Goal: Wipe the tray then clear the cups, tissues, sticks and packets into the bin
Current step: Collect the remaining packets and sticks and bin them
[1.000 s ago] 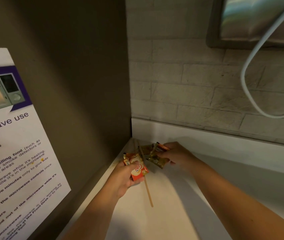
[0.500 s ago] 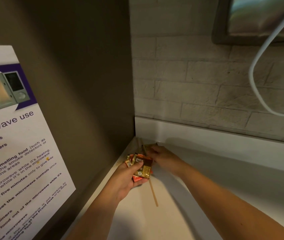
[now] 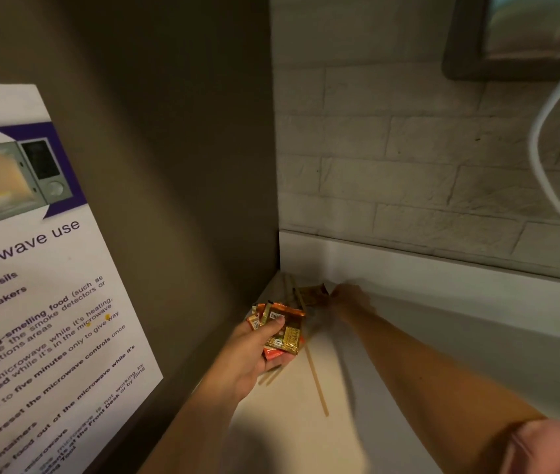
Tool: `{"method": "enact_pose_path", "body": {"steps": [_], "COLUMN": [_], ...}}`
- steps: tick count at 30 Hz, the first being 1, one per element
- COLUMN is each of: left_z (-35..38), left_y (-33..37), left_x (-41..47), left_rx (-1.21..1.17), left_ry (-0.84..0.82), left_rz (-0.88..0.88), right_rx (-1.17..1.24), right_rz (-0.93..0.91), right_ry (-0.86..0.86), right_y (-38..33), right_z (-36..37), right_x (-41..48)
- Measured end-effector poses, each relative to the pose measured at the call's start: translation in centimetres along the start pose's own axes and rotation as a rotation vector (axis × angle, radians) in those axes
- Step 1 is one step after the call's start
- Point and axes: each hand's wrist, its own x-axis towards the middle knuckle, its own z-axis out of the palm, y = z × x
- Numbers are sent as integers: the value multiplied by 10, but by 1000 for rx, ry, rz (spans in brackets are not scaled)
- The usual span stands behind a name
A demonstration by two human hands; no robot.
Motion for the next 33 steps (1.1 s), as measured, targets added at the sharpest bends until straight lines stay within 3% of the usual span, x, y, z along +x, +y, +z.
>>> {"method": "enact_pose_path", "body": {"steps": [4,7,16,26,33], "left_z": [-1,-4,1,30,43], "left_y": [1,2,-6,-17,-30], "left_x": [-2,-4,-19,-54,-85], "left_rx": [13,2,27,131,132], "left_ry": [-13,8,9,-92,-154], "left_rz": [-3,-18,-30,-37,-46], "right_rx": [3,179,451,544,408], "right_rz": [77,48,-370,-617,-674], "right_ry": [34,77,316,-81,-159], "right_y": [-7,-5,16,31,50], "right_z": [-5,-11,-53,-63,-67], "right_x": [-12,-17,-72,-144,-182]}}
